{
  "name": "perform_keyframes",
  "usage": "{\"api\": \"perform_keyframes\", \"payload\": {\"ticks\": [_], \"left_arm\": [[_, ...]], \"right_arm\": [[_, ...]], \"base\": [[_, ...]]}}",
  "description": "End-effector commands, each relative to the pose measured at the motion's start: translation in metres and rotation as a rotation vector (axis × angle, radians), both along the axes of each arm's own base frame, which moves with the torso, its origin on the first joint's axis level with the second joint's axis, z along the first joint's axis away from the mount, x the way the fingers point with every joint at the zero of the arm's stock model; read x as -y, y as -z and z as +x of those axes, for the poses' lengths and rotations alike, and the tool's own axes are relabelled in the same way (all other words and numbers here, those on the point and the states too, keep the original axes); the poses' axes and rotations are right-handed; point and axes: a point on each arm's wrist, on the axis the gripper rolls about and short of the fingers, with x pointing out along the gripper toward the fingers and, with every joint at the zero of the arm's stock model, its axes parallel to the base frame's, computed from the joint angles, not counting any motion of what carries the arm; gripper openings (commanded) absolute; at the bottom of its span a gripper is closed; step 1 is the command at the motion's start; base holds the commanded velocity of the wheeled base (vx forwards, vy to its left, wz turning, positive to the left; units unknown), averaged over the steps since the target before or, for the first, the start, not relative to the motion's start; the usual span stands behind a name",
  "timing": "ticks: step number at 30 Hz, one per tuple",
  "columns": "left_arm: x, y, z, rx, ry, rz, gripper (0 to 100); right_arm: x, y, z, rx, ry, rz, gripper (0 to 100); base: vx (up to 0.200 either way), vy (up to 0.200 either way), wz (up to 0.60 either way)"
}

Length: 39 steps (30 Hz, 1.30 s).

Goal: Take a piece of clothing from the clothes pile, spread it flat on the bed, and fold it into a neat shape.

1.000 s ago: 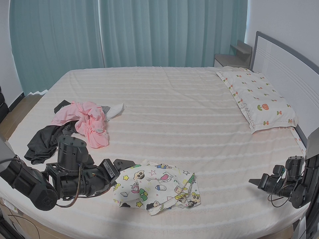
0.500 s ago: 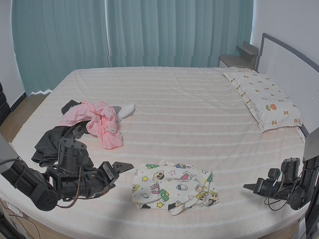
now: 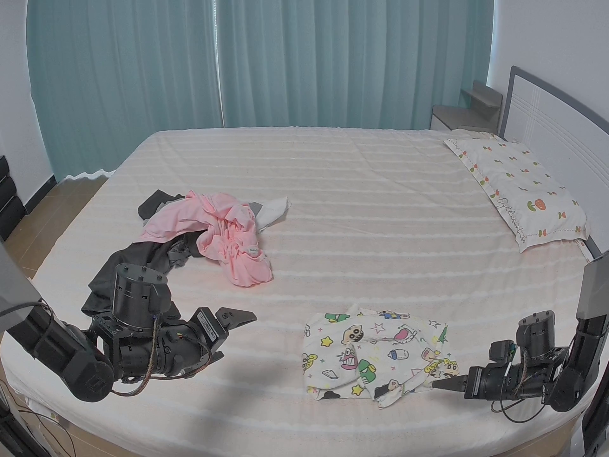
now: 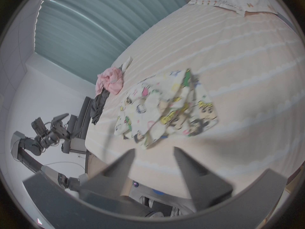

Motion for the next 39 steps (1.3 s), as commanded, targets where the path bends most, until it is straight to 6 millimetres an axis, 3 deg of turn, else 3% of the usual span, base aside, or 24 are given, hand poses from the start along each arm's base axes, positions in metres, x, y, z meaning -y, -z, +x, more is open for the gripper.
{"api": "perform_keyframes", "payload": {"ticks": [1,10,39], "left_arm": [[0.000,0.005,0.001,-0.009,-0.001,0.005,100],[0.001,0.008,0.002,-0.018,0.000,0.011,100],[0.001,0.014,0.004,-0.024,-0.006,0.022,100]], "right_arm": [[-0.014,0.009,-0.010,-0.052,-0.065,-0.042,100],[-0.027,0.022,0.000,0.023,-0.046,-0.050,100],[-0.020,0.039,0.009,0.062,0.096,-0.161,100]], "base": [[0.000,0.000,0.00],[0.000,0.000,0.00],[0.000,0.000,0.00]]}}
